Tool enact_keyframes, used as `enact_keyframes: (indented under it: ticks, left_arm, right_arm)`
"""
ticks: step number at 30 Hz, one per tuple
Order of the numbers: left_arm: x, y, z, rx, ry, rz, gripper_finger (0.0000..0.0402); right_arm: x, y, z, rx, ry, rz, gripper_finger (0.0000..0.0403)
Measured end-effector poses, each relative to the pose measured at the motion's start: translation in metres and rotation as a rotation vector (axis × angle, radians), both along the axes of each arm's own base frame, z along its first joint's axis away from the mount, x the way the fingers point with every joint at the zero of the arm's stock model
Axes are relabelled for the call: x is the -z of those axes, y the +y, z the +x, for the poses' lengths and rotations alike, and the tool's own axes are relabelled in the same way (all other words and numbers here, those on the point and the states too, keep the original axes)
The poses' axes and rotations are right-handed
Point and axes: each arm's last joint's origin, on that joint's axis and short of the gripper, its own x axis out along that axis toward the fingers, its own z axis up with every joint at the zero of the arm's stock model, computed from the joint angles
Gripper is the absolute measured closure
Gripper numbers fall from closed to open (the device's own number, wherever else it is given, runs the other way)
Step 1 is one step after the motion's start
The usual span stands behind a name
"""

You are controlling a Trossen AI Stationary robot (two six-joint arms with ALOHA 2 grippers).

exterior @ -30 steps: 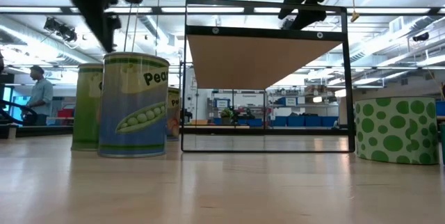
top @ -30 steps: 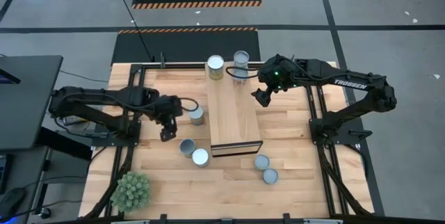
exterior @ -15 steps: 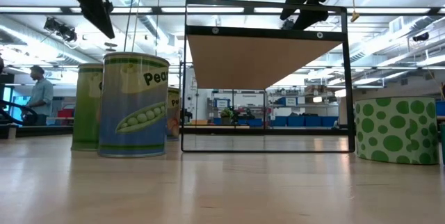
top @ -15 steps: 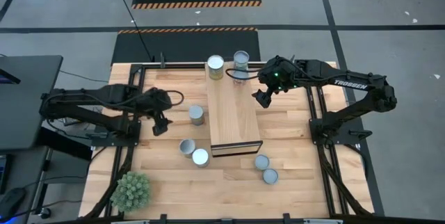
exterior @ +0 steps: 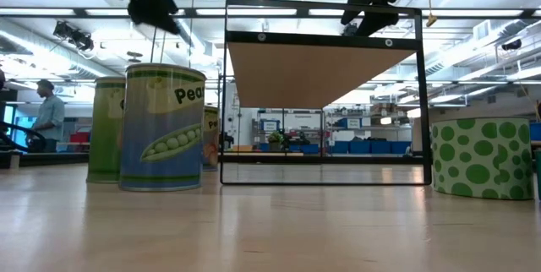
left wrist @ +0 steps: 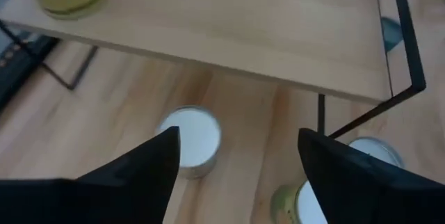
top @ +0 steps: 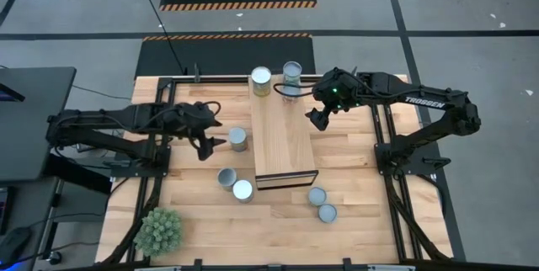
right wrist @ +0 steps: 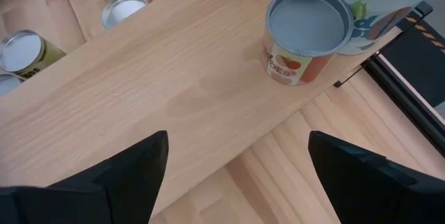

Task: Pick and place cans onto a shelf
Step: Put the canned peaches on the shelf

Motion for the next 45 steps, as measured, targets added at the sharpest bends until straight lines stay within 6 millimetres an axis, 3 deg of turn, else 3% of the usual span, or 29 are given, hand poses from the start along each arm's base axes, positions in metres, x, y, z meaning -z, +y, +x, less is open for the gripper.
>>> enact_keyframes:
  ticks: [4, 7, 29, 41, 45]
  left_arm:
    - [0.027, 0.000, -0.001, -0.033, 0.017, -0.059, 0.0125]
    - [0.034, 0.000, 0.000, -0.060, 0.011, -0.089, 0.0134]
    - [0.035, 0.000, 0.003, -0.034, -0.010, -0.022, 0.0147]
    - [0.037, 0.001, 0.001, -0.006, 0.022, 0.024, 0.0091]
    - [0.046, 0.004, 0.010, -0.016, 0.076, 0.027, 0.0088]
  right_arm:
    - [0.001, 0.005, 0.000, -0.017, 0.012, 0.004, 0.0049]
    - [0.001, 0.007, -0.001, -0.029, 0.028, 0.006, 0.0049]
    - [0.001, 0.009, 0.000, -0.019, 0.015, 0.018, 0.0049]
    - [0.000, 0.008, 0.001, -0.018, -0.004, 0.015, 0.0049]
    - [0.000, 0.008, 0.001, -0.015, -0.007, 0.016, 0.0049]
